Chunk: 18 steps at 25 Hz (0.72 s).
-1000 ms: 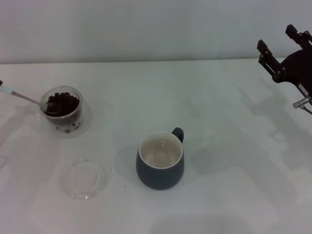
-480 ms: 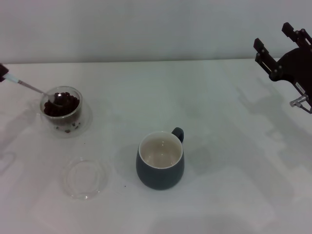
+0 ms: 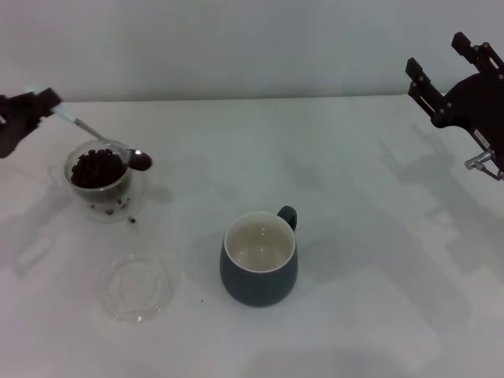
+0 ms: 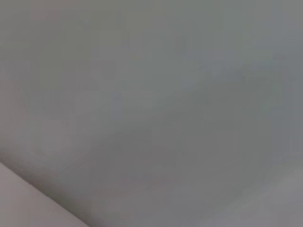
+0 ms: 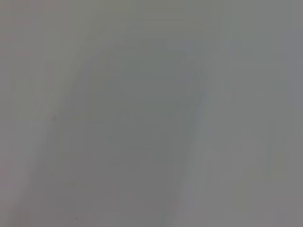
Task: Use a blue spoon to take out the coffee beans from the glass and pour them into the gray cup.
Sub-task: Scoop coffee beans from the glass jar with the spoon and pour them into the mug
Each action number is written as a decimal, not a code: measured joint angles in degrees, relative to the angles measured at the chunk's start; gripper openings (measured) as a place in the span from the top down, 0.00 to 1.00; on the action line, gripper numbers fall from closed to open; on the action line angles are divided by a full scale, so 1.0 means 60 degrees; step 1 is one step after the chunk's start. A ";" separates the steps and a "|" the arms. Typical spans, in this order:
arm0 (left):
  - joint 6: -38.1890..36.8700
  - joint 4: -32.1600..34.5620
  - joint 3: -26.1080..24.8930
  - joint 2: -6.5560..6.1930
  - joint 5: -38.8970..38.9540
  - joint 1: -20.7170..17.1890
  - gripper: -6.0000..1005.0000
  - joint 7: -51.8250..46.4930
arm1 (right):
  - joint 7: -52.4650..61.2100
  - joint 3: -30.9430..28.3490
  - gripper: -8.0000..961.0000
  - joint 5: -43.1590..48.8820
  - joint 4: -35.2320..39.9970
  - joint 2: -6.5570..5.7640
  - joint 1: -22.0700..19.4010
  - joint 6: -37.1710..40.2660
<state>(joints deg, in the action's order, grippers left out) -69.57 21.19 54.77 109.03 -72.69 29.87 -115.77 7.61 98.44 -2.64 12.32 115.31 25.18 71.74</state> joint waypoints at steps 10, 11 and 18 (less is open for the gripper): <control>-0.0565 -0.0085 0.0087 0.0207 -0.0840 0.0756 0.87 -0.0208 | -0.0060 0.0058 0.23 0.0000 0.0064 0.0000 0.0006 -0.0004; -0.0594 -0.0080 0.0122 0.0224 -0.0856 0.0779 0.87 -0.0232 | -0.0061 0.0083 0.23 0.0000 0.0065 0.0000 0.0007 -0.0003; -0.0720 -0.0090 0.0744 0.0346 -0.0943 0.1011 0.87 -0.0488 | -0.0066 0.0182 0.23 0.0000 0.0064 0.0000 -0.0014 0.0007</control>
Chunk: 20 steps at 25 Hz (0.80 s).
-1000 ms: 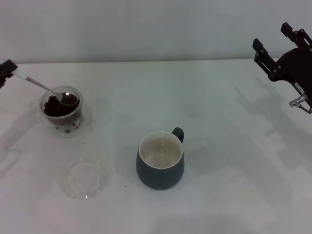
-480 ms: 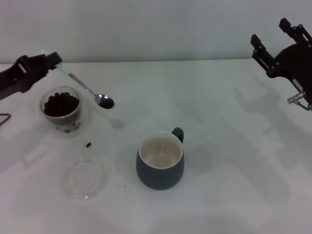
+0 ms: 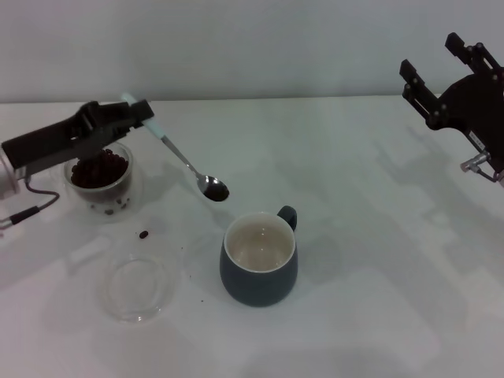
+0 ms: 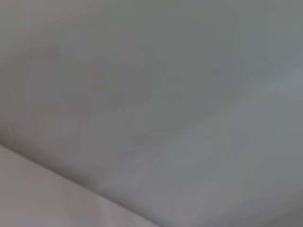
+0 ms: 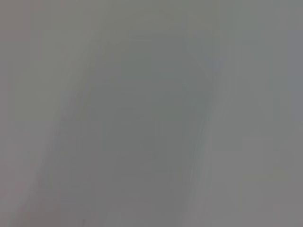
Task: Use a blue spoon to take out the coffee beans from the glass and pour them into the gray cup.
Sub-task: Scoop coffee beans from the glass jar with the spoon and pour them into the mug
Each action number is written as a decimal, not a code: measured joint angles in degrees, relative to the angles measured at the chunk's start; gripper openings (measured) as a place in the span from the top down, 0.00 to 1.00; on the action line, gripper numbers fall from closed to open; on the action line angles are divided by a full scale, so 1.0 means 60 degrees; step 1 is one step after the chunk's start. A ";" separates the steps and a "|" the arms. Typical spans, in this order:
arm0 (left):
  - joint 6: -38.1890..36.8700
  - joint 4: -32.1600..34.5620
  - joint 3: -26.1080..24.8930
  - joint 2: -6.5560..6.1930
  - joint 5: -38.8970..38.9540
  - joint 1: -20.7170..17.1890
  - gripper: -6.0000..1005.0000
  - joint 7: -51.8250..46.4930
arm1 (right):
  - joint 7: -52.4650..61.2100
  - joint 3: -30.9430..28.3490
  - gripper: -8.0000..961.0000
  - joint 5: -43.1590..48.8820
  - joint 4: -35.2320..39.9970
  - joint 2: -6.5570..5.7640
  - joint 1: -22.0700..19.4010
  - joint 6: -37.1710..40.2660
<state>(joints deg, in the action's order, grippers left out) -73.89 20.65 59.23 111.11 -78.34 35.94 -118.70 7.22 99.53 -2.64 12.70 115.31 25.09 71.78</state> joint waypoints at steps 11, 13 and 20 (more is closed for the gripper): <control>-0.0079 0.0128 0.0663 0.0145 -0.0332 0.0487 0.87 0.0260 | 0.0053 0.0326 0.23 -0.0009 -0.0049 0.0000 -0.0092 0.0058; -0.0076 0.0223 0.0760 0.0164 -0.0457 0.0588 0.87 0.0386 | 0.0061 0.0383 0.23 -0.0011 -0.0049 0.0006 -0.0102 0.0061; 0.0157 0.0574 0.0830 0.0292 -0.1084 0.0825 0.87 0.0464 | 0.0068 0.0457 0.23 -0.0016 -0.0028 0.0015 -0.0160 0.0088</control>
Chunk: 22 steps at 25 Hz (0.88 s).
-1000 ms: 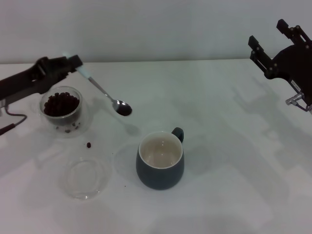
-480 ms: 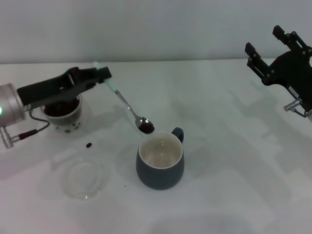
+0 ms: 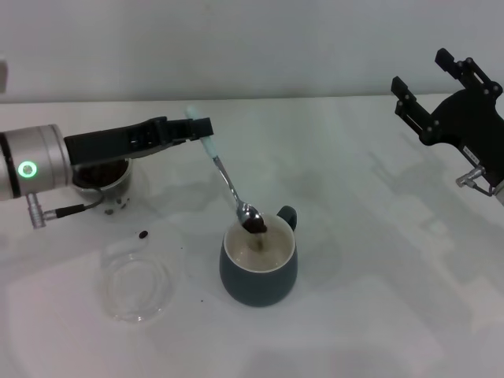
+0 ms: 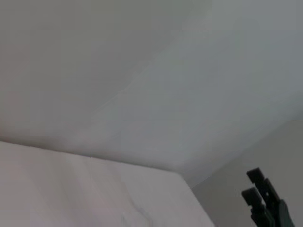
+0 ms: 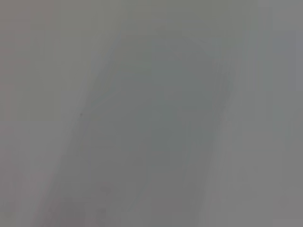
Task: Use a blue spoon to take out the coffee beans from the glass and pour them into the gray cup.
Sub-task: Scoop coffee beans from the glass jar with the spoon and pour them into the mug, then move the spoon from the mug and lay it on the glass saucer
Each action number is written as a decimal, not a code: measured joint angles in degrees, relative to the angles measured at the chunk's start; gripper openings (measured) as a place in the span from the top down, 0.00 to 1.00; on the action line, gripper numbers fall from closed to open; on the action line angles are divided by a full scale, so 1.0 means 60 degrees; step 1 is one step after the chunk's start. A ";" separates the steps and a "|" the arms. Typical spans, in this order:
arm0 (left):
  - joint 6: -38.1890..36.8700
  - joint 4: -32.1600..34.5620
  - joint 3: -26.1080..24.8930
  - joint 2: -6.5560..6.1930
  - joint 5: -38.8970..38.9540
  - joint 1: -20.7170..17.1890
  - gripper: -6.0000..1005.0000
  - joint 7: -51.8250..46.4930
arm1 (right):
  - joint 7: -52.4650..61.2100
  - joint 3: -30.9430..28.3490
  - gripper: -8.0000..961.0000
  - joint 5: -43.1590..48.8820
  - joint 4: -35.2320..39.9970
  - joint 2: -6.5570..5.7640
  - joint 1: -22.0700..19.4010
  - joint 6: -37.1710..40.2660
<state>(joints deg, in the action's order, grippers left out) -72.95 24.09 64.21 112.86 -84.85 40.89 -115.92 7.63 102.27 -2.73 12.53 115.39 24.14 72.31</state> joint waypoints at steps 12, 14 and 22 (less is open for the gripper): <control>0.0420 0.1063 0.0006 0.0221 -0.1263 0.0113 0.87 0.0483 | 0.0004 -0.0007 0.23 0.0001 -0.0041 0.0000 -0.0024 0.0007; 0.0452 0.1200 -0.0022 0.0248 -0.1394 0.0109 0.87 0.0503 | 0.0002 -0.0009 0.23 0.0001 -0.0037 0.0000 -0.0024 0.0004; 0.0149 0.1735 -0.0080 0.0203 -0.0872 -0.0171 0.87 0.0452 | -0.0010 -0.0010 0.23 0.0001 -0.0033 0.0000 -0.0026 0.0018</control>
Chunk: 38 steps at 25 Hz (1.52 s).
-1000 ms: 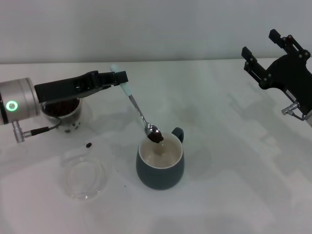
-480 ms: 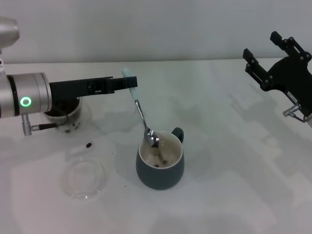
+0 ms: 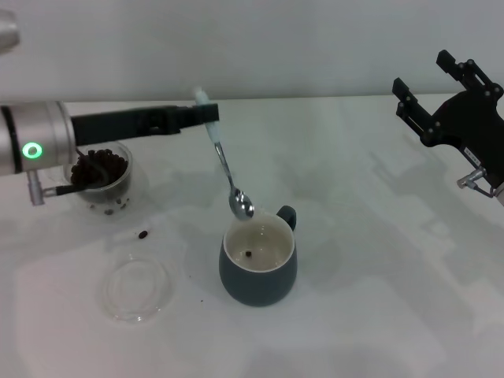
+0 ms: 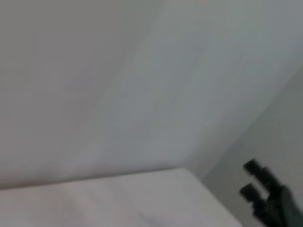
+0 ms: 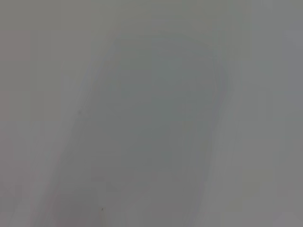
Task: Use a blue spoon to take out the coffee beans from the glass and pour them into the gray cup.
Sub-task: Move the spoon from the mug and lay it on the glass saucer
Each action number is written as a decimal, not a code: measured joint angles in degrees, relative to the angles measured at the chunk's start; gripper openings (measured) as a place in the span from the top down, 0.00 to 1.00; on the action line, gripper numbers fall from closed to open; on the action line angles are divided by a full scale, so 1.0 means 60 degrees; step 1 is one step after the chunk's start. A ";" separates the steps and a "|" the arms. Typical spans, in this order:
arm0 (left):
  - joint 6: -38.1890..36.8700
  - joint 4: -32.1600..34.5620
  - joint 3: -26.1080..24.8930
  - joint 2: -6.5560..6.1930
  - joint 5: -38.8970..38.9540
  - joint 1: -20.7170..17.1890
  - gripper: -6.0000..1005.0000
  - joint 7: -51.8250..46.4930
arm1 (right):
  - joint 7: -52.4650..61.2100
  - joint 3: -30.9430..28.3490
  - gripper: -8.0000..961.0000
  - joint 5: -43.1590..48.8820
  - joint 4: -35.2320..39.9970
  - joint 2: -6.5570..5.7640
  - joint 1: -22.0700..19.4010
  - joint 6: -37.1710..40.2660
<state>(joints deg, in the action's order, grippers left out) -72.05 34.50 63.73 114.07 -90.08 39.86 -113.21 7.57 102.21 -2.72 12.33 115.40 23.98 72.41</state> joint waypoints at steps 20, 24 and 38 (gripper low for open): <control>-0.1004 0.0341 -0.1207 -0.0304 0.0625 -0.3089 0.87 0.0477 | 0.0013 0.0015 0.23 -0.0033 -0.0039 0.0000 -0.0058 -0.0001; -0.0958 0.0199 -0.1205 -0.0269 0.0587 -0.3600 0.87 0.1143 | 0.0010 0.0016 0.23 -0.0042 -0.0030 0.0000 -0.0118 0.0002; -0.0232 -0.0330 -0.1262 -0.0206 0.0331 -0.3816 0.87 0.2026 | 0.0254 0.0184 0.23 -0.0053 0.0059 0.0000 -0.0144 0.0100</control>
<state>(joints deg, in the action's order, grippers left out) -73.44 32.52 56.16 112.84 -88.10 16.97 -101.05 9.09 103.31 -3.04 12.69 115.39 23.11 73.01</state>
